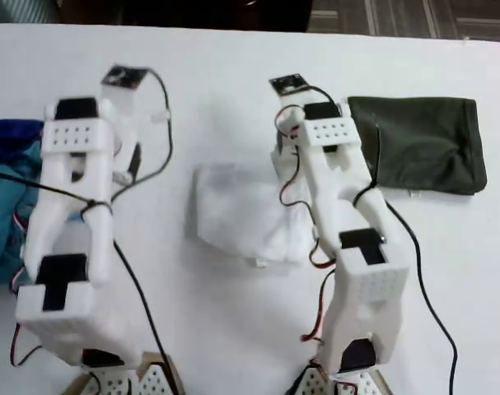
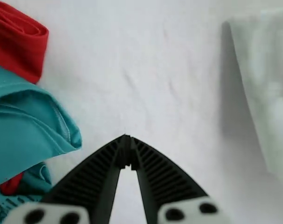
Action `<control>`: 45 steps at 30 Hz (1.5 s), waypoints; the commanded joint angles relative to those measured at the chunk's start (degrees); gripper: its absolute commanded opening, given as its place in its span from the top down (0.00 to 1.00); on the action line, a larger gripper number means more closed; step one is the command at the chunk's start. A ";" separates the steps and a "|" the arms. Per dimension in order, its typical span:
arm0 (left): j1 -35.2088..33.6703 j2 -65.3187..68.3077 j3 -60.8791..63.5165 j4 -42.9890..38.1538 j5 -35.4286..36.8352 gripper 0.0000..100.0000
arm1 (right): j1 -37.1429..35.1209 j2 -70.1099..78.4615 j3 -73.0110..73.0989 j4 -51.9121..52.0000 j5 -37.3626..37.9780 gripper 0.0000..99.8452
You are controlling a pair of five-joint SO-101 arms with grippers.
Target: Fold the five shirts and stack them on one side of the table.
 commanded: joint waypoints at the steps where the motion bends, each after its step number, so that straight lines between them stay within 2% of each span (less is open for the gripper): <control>1: -0.44 -5.63 8.48 -6.33 -0.62 0.97 | -0.40 0.57 -3.69 0.13 0.09 0.87; 4: -0.44 -7.21 14.02 -9.93 -0.62 0.97 | -0.31 1.71 -6.24 0.22 0.09 0.99; 6: -0.44 -7.91 16.48 -11.16 -0.62 0.97 | 0.22 2.07 -7.47 0.40 0.09 0.97; 11: -0.44 -8.26 18.07 -11.43 -0.62 0.97 | 2.59 1.71 -11.34 0.57 0.26 0.98; 18: -0.35 -8.18 17.89 -11.43 -0.70 0.97 | 4.53 3.12 -17.76 5.32 13.80 0.98; 25: -0.18 -8.18 18.24 -11.16 -0.70 0.97 | 6.55 7.34 -23.12 5.05 21.01 0.98; 31: -0.35 -8.18 18.33 -10.99 -0.70 0.97 | 7.52 12.18 -29.98 9.01 21.19 0.97; 36: -0.35 -8.18 18.33 -11.16 -0.70 0.97 | 5.85 11.82 -33.76 18.95 21.10 0.80; 38: -0.35 -8.09 18.24 -11.25 -0.70 0.97 | 6.02 10.15 -35.87 21.49 21.01 0.77; 41: -0.35 -8.09 18.07 -11.08 -0.70 0.97 | 7.08 5.49 -34.37 21.93 18.29 0.81; 45: -0.44 -8.18 17.89 -11.08 -0.70 0.97 | 6.37 -4.00 -21.45 21.93 17.14 0.88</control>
